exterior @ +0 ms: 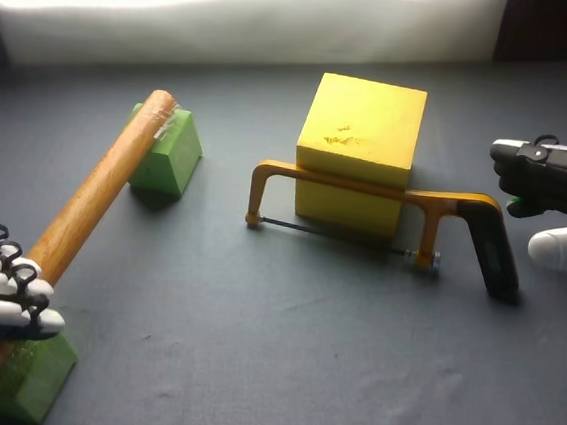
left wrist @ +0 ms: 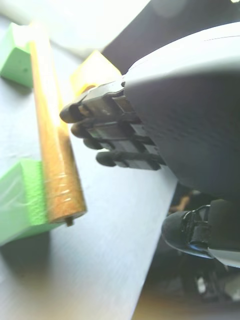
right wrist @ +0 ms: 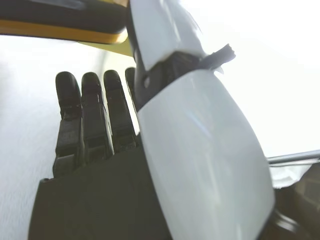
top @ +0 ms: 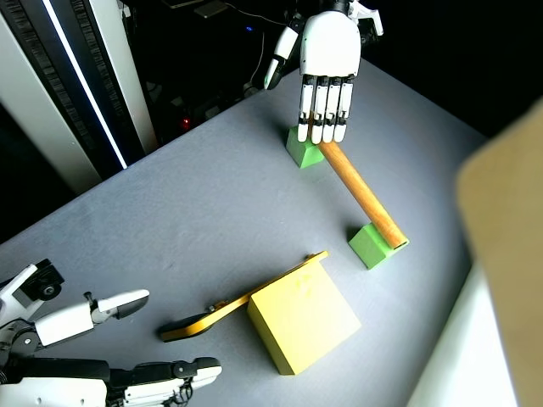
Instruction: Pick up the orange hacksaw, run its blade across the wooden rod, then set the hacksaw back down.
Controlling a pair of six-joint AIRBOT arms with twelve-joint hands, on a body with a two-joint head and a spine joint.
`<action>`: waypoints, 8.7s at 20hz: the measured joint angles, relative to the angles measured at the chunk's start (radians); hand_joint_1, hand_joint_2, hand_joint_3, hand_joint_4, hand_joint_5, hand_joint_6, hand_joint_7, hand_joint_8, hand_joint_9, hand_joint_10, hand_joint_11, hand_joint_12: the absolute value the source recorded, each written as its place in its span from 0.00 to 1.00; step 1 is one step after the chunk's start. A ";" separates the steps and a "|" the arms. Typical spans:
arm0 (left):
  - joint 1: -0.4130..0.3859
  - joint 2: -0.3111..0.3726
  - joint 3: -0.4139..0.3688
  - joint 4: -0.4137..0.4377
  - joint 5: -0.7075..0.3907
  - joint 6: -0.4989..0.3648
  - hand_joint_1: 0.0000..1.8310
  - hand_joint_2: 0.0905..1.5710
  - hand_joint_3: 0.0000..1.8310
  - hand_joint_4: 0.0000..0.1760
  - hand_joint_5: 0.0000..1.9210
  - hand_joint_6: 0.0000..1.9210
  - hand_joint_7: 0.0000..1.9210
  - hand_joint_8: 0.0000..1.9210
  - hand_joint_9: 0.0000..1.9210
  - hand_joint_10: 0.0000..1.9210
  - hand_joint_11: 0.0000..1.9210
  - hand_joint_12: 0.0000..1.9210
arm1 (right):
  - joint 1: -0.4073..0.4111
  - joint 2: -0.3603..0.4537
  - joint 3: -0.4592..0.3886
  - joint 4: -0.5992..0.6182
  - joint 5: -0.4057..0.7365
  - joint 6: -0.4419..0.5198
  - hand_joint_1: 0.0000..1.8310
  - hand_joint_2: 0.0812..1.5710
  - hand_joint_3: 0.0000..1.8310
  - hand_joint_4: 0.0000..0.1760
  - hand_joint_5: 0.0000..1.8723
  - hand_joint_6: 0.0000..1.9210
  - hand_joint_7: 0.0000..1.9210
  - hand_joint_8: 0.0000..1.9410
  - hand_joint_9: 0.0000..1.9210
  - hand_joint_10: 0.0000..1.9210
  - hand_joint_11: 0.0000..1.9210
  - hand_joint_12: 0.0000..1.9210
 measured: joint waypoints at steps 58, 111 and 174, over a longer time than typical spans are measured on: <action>0.002 -0.014 0.013 -0.001 -0.006 -0.005 0.00 0.75 0.00 0.00 0.09 0.00 0.06 0.00 0.05 0.00 0.00 0.16 | 0.213 -0.152 0.114 -0.264 -0.154 0.150 0.75 0.70 0.00 0.00 0.51 0.41 0.47 0.60 0.52 0.67 0.48 0.69; -0.015 -0.021 0.021 0.002 0.007 -0.005 0.00 0.73 0.00 0.00 0.06 0.00 0.03 0.00 0.03 0.00 0.00 0.17 | 0.309 -0.311 -0.303 0.954 0.184 -0.808 0.75 0.70 0.00 0.00 0.50 0.45 0.48 0.56 0.52 0.66 0.47 0.69; -0.022 -0.023 -0.008 -0.002 0.019 -0.005 0.00 0.73 0.00 0.00 0.06 0.00 0.04 0.00 0.05 0.00 0.00 0.21 | 0.369 -0.176 -0.485 1.125 0.125 -1.081 0.75 0.69 0.00 0.00 0.49 0.46 0.49 0.54 0.52 0.65 0.47 0.68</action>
